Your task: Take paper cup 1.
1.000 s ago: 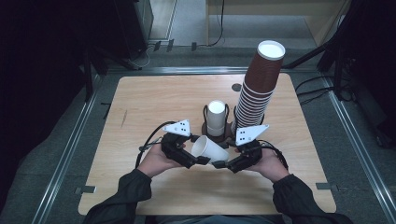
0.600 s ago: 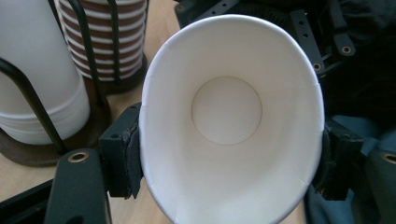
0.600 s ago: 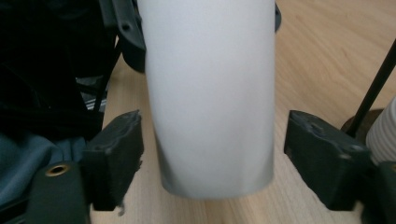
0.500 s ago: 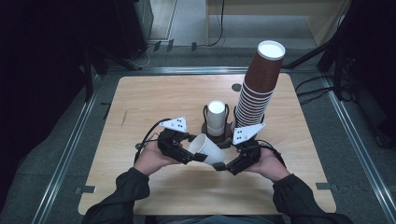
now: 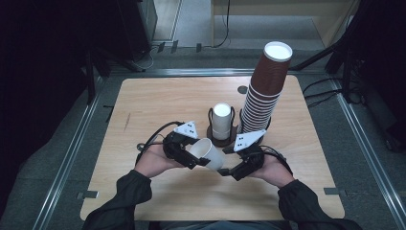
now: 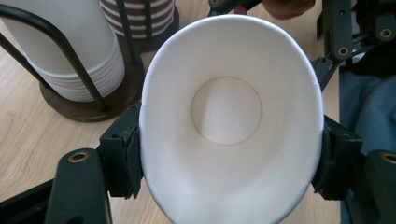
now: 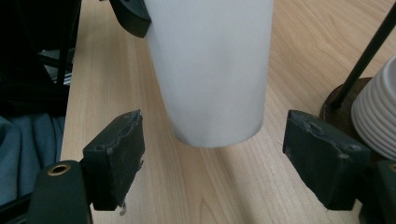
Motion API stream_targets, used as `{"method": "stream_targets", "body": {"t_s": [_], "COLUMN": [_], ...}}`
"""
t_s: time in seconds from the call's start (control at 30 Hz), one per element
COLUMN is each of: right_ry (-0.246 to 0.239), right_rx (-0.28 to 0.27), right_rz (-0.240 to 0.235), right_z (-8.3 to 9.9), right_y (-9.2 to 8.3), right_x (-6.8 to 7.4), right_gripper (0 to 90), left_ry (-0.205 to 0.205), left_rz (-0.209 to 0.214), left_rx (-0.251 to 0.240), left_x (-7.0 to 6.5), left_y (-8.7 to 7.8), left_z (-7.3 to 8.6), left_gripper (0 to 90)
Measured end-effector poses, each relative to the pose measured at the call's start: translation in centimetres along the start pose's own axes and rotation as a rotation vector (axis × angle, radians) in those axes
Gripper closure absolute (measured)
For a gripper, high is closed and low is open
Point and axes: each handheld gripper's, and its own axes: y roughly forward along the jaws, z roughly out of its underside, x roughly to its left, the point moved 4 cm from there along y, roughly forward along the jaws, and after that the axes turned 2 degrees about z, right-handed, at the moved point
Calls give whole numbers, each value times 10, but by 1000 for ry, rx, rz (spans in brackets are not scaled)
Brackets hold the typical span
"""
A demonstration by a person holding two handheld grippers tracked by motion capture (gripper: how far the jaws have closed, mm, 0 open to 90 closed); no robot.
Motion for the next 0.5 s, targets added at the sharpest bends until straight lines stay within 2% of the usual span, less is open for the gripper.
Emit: {"method": "stream_targets", "body": {"t_s": [0.1, 0.23, 0.5], "right_ry": [-9, -23, -46], "right_rx": [15, 44, 83], "right_rz": [1, -5, -11], "right_z": [1, 4, 6], "right_y": [3, 10, 22], "right_x": [0, 2, 8], "right_gripper": [213, 215, 229], "left_ry": [12, 0, 29], "left_rz": [-7, 4, 4], "left_rx": [34, 62, 123], "left_x": [-1, -2, -8], "left_y": [3, 8, 20], "left_z": [0, -1, -1], "left_gripper": [265, 264, 258]}}
